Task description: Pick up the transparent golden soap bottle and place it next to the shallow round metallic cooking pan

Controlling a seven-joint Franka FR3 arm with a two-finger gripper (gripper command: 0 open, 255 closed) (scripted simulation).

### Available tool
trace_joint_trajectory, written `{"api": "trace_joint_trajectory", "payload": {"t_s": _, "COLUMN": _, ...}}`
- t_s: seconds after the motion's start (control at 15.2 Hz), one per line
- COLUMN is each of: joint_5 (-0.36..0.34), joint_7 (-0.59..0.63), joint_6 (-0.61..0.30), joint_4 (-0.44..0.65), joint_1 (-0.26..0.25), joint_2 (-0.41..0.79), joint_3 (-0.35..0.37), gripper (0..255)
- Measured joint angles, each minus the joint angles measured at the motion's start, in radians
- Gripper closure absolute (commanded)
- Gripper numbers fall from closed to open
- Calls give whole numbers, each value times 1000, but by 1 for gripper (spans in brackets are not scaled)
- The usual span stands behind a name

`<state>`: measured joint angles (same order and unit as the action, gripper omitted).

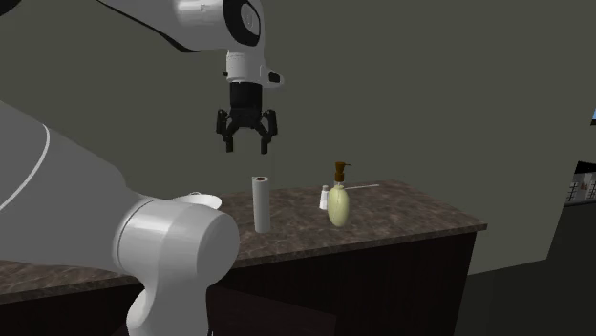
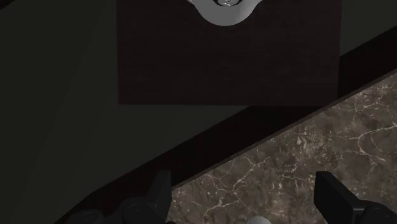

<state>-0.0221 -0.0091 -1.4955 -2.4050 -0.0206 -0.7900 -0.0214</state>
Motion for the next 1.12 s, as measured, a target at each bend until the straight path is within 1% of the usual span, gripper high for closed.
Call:
{"api": "trace_joint_trajectory", "payload": {"t_s": 0.07, "joint_5": 0, "joint_7": 0, "joint_6": 0, "joint_4": 0, "joint_1": 0, "joint_2": 0, "joint_3": 0, "gripper": 0}}
{"api": "trace_joint_trajectory", "payload": {"t_s": 0.2, "joint_5": -9, "joint_7": -8, "joint_6": -27, "joint_4": 15, "joint_1": 5, "joint_2": 42, "joint_3": -10, "gripper": 0}}
{"api": "trace_joint_trajectory", "payload": {"t_s": 0.46, "joint_5": -27, "joint_7": -24, "joint_6": -98, "joint_4": 83, "joint_1": 18, "joint_2": 182, "joint_3": -36, "gripper": 0}}
{"api": "trace_joint_trajectory", "payload": {"t_s": 0.59, "joint_5": -32, "joint_7": -31, "joint_6": -134, "joint_4": 138, "joint_1": 22, "joint_2": 272, "joint_3": -47, "gripper": 0}}
{"api": "trace_joint_trajectory", "payload": {"t_s": 0.86, "joint_5": -45, "joint_7": -56, "joint_6": -188, "joint_4": 222, "joint_1": 37, "joint_2": 410, "joint_3": -78, "gripper": 0}}
{"api": "trace_joint_trajectory", "payload": {"t_s": 1.12, "joint_5": -44, "joint_7": -79, "joint_6": -219, "joint_4": 350, "joint_1": 47, "joint_2": 569, "joint_3": -102, "gripper": 0}}
